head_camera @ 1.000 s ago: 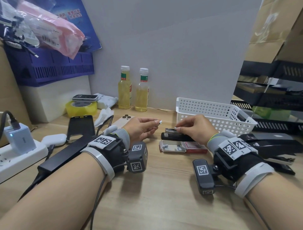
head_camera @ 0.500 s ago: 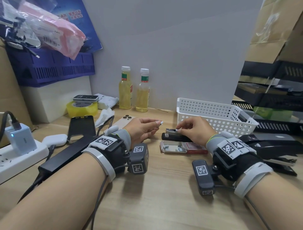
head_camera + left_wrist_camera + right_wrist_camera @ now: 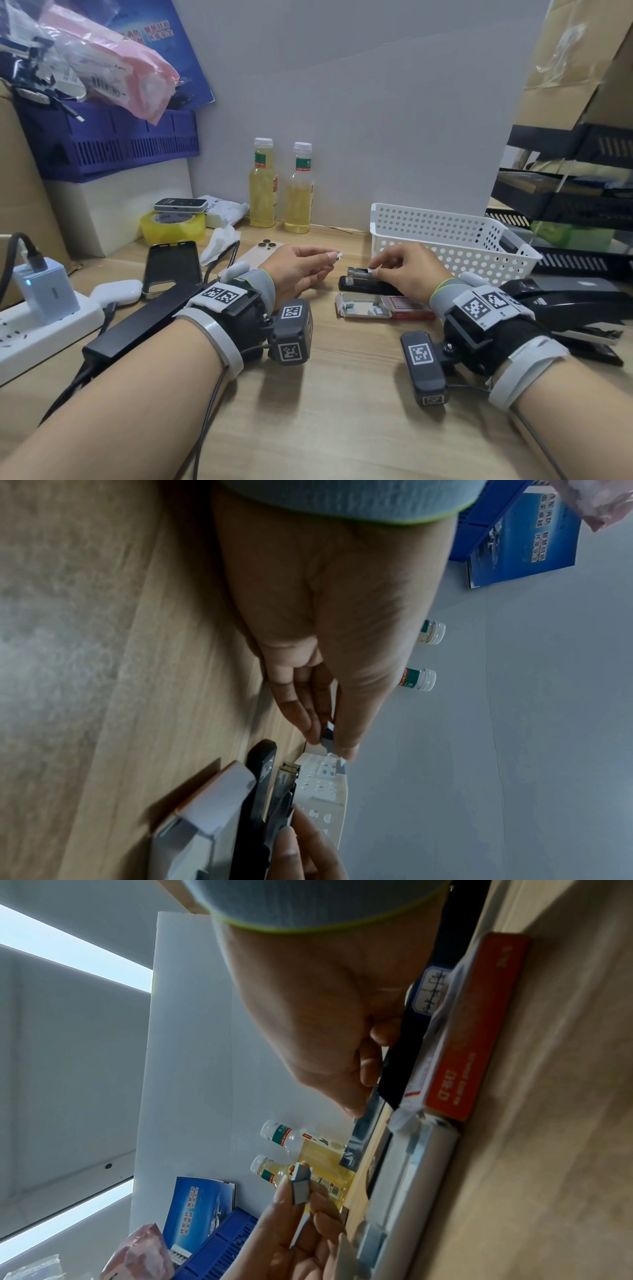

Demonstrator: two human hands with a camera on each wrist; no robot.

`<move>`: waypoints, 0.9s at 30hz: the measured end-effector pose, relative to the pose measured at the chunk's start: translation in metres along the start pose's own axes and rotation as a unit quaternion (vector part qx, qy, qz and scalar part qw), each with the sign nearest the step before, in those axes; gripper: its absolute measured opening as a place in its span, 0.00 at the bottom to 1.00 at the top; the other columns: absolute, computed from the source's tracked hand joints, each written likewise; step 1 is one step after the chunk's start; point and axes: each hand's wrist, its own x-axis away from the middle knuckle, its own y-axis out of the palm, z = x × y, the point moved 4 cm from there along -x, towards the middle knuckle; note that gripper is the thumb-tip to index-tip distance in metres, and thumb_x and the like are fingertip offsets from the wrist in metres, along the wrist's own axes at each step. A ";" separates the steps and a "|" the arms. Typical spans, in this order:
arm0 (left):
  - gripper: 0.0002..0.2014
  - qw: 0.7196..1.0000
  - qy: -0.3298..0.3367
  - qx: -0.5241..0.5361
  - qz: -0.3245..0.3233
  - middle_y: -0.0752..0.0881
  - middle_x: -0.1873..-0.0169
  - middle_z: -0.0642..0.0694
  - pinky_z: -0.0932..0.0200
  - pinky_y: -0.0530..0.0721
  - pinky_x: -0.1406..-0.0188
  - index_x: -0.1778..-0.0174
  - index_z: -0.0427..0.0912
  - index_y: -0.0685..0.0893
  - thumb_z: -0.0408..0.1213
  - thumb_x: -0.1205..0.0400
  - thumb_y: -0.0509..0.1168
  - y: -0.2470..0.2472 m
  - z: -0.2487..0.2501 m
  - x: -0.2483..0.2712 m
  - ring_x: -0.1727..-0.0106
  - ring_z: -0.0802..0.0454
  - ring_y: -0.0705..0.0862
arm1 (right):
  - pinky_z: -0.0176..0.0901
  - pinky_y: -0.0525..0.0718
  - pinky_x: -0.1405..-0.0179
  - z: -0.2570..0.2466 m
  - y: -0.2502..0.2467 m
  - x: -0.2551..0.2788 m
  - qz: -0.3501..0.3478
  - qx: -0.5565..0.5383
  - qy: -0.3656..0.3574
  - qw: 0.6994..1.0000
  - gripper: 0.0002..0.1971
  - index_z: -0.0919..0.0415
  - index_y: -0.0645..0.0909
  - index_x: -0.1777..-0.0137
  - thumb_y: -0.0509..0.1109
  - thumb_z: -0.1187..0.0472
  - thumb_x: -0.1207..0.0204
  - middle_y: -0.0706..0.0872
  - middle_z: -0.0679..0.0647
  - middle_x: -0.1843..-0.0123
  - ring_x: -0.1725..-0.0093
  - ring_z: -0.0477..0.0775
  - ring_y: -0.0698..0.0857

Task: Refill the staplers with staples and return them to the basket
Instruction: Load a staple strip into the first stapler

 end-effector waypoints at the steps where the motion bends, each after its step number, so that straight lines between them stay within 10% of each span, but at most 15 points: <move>1: 0.09 1.000 0.001 -0.001 0.000 0.90 0.55 0.39 0.63 0.87 0.52 0.51 0.35 0.93 0.30 0.26 0.77 0.000 0.000 0.000 0.51 0.49 0.88 | 0.44 0.82 0.54 0.000 0.000 0.000 -0.001 -0.001 0.003 1.000 0.03 0.48 0.92 0.54 0.77 0.55 0.26 0.90 0.53 0.58 0.55 0.52 0.86; 10: 0.10 1.000 0.002 -0.006 -0.010 0.90 0.54 0.40 0.64 0.87 0.54 0.47 0.34 0.91 0.29 0.23 0.74 0.002 0.001 0.001 0.52 0.50 0.88 | 0.37 0.75 0.63 -0.004 -0.008 0.002 0.044 -0.042 -0.009 0.998 0.09 0.49 0.91 0.58 0.69 0.56 0.21 0.90 0.43 0.63 0.64 0.43 0.81; 17: 0.07 1.000 0.007 -0.011 -0.015 0.91 0.57 0.41 0.64 0.87 0.53 0.51 0.36 0.92 0.29 0.25 0.76 0.002 0.000 0.001 0.53 0.50 0.89 | 0.43 0.85 0.46 -0.004 0.000 0.002 -0.017 -0.080 -0.012 0.997 0.11 0.51 0.90 0.50 0.66 0.53 0.16 0.94 0.41 0.57 0.66 0.38 0.82; 27: 0.10 0.995 0.058 -0.050 -0.062 0.90 0.57 0.42 0.63 0.87 0.44 0.49 0.35 0.92 0.28 0.26 0.76 0.012 -0.002 0.005 0.53 0.53 0.88 | 0.41 0.88 0.51 -0.021 0.002 0.007 -0.013 -0.197 -0.111 0.974 0.04 0.56 0.90 0.52 0.78 0.58 0.25 0.93 0.50 0.58 0.56 0.46 0.91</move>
